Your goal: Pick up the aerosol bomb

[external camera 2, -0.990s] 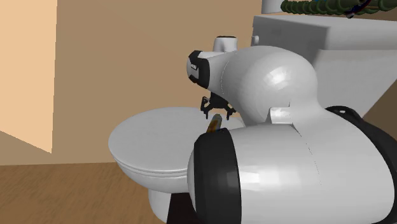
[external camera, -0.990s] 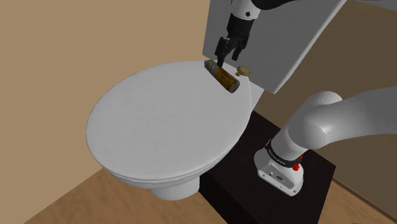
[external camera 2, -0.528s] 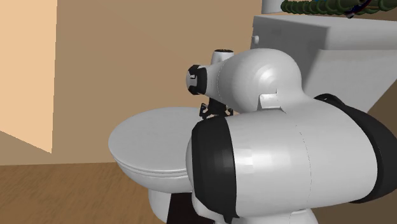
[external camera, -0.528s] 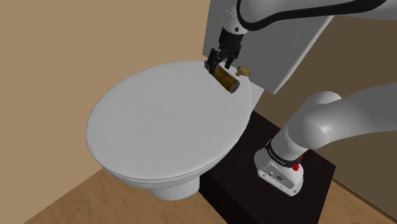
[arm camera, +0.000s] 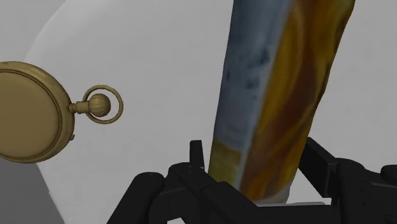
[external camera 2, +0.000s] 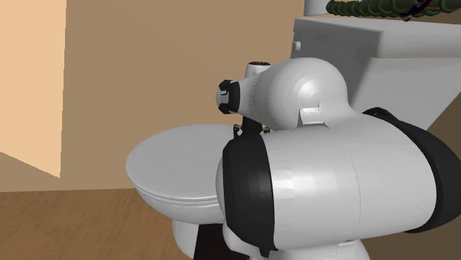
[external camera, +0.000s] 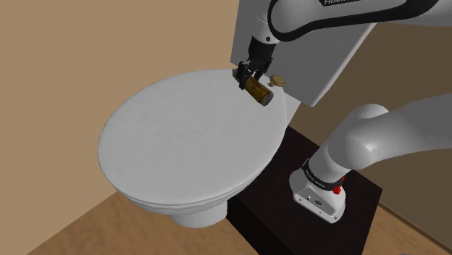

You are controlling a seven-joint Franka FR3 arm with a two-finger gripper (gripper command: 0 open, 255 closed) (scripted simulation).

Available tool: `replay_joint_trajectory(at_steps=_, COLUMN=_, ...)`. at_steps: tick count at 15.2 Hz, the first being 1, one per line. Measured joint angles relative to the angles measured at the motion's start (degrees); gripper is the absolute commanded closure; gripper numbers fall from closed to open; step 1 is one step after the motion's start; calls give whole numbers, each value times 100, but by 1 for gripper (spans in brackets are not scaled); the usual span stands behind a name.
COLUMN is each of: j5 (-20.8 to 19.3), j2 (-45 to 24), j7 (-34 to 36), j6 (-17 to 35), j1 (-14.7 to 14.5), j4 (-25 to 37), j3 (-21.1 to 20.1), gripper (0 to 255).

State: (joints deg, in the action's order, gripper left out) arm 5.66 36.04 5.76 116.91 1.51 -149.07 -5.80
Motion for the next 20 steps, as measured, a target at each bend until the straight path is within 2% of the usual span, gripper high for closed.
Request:
replay_joint_trajectory(at_steps=7, j5=-3, j2=3, j7=1, j6=-37, j1=1, j4=32, j3=2, gripper=255)
replay_joint_trajectory(at_steps=20, j5=-48, j2=137, j7=55, j6=-1029, j1=15, j4=893, j3=38, gripper=255)
